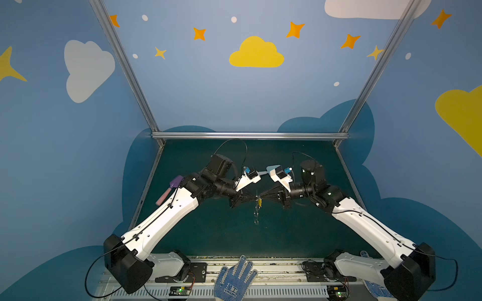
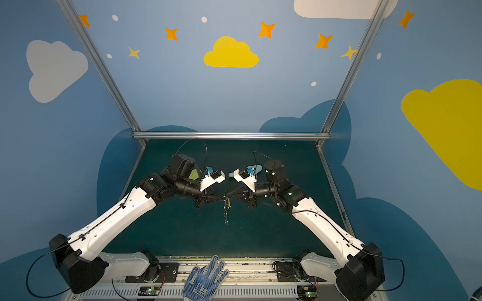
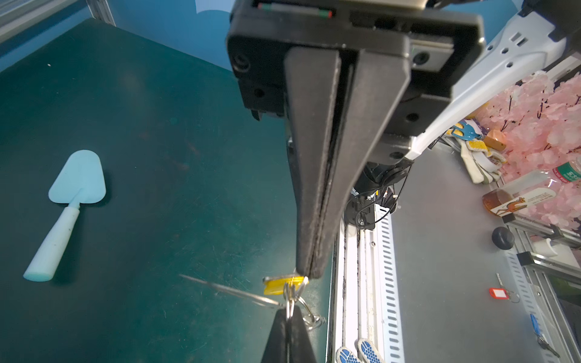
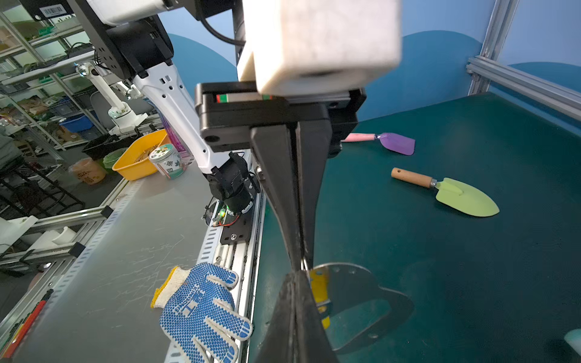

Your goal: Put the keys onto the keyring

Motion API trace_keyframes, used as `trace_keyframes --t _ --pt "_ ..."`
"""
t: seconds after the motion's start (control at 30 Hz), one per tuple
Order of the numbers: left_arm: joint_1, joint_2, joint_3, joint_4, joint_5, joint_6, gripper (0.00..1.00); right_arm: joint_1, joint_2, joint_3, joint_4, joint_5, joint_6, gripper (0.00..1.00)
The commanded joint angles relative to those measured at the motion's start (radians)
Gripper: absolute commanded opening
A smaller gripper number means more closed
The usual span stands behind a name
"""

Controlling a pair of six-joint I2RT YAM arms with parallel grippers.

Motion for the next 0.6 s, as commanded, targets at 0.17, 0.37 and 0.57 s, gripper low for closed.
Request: trace_keyframes --t 0.17,0.37,0.57 --pt "-0.007 -0.012 -0.010 0.022 0.045 -0.010 0.04 -0.003 -0.090 -0.124 0.449 0.006 0.228 0.00" --pt "-0.007 -0.007 -0.007 0.020 0.071 -0.018 0.04 -0.004 -0.090 -0.160 0.628 -0.017 0.341 0.00" --pt "-0.007 -0.027 -0.034 0.044 0.034 -0.027 0.04 -0.010 -0.121 -0.175 0.623 0.053 0.333 0.00"
